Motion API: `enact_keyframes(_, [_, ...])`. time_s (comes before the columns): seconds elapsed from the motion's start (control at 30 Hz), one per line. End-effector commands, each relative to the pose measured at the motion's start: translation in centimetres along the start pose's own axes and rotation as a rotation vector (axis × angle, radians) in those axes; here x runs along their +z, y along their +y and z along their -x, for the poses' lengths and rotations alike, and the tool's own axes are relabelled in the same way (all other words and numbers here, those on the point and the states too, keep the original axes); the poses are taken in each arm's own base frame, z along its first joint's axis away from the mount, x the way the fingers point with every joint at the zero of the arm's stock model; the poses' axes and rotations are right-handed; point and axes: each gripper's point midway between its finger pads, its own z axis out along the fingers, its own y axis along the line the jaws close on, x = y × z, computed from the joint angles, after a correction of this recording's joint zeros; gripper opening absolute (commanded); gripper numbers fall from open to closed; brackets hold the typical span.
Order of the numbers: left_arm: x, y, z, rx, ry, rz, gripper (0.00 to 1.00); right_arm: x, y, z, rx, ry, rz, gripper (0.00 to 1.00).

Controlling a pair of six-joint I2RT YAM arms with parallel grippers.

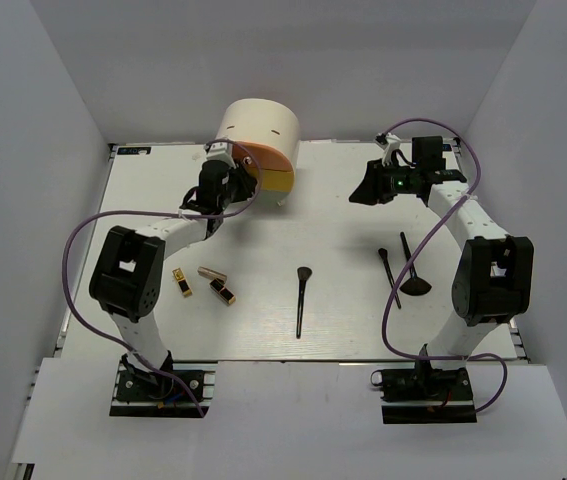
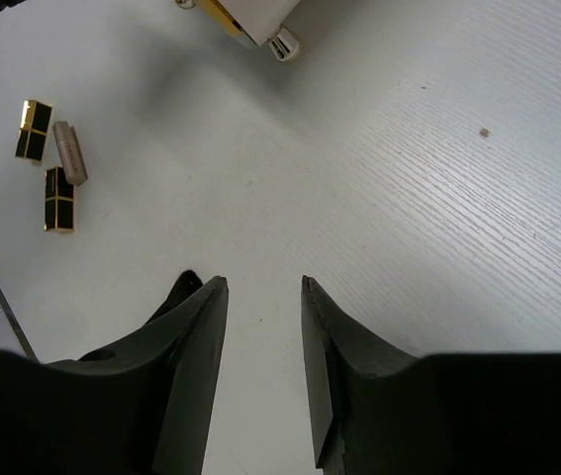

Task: Organize the makeup

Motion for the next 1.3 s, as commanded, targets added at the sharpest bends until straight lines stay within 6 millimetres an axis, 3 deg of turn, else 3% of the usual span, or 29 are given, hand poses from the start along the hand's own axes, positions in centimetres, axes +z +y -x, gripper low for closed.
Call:
enact_keyframes(0.0, [-2.3, -2.1, 1.5, 0.002, -0.038, -0.088, 0.19, -1.0, 0.7, 1.2, -0.066, -0.042, 0.003, 0.43])
enact_keyframes(0.17, [-5.3, -1.6, -0.6, -0.016, 0.003, -0.107, 0.17, -0.8, 1.0, 0.7, -0.079, -0.029, 0.023, 0.46])
enact_keyframes(0.33, [-7.9, -1.6, -0.7, -0.023, -0.001, -0.113, 0.16, -0.6, 1.5, 0.6, -0.081, -0.027, 0.055, 0.49])
enact_keyframes(0.43, [-8.3, -1.5, -0.9, -0.028, 0.004, -0.110, 0.18, -0.7, 2.2, 0.8, -0.098, -0.026, 0.102, 0.53])
enact_keyframes(0.57, [-8.1, -1.6, -0.6, -0.028, 0.000, -0.112, 0.53, -0.8, 4.0, 0.3, -0.161, -0.011, 0.208, 0.69])
enact_keyframes(0.67, [-7.9, -1.7, -0.3, -0.025, -0.005, -0.112, 0.65, -0.9, 5.5, -0.1, -0.215, -0.011, 0.292, 0.72])
enact_keyframes(0.77, [-7.9, -2.2, 0.7, -0.022, -0.023, -0.118, 0.70, -1.1, 6.9, -1.4, -0.336, 0.000, 0.383, 0.71])
enact_keyframes(0.8, [-8.0, -2.0, 0.8, -0.019, -0.024, -0.106, 0.72, -1.3, 7.8, -2.6, -0.428, 0.006, 0.446, 0.70])
enact_keyframes(0.83, [-8.1, -2.0, 1.1, -0.019, -0.029, -0.100, 0.73, -0.9, 7.6, -2.3, -0.560, -0.021, 0.455, 0.69])
enact_keyframes(0.87, [-8.6, -2.1, 1.5, -0.019, -0.038, -0.101, 0.73, -1.4, 8.8, -4.1, -0.547, 0.019, 0.515, 0.67])
enact_keyframes(0.93, [-9.1, -1.8, 1.7, -0.019, -0.048, -0.082, 0.77, -1.4, 10.2, -6.5, -0.723, 0.050, 0.607, 0.63])
enact_keyframes(1.1, [-12.2, -1.2, 3.3, -0.015, -0.102, -0.036, 0.81, -0.1, 11.8, -10.8, -0.951, 0.148, 0.753, 0.60])
enact_keyframes(1.23, [-14.7, 0.1, 3.6, -0.023, -0.117, 0.032, 0.84, 1.9, 13.6, -12.5, -1.092, 0.198, 0.843, 0.62])
enact_keyframes(1.27, [-15.3, 0.9, 2.8, -0.027, -0.100, 0.065, 0.84, 2.5, 13.7, -12.7, -1.133, 0.204, 0.853, 0.62])
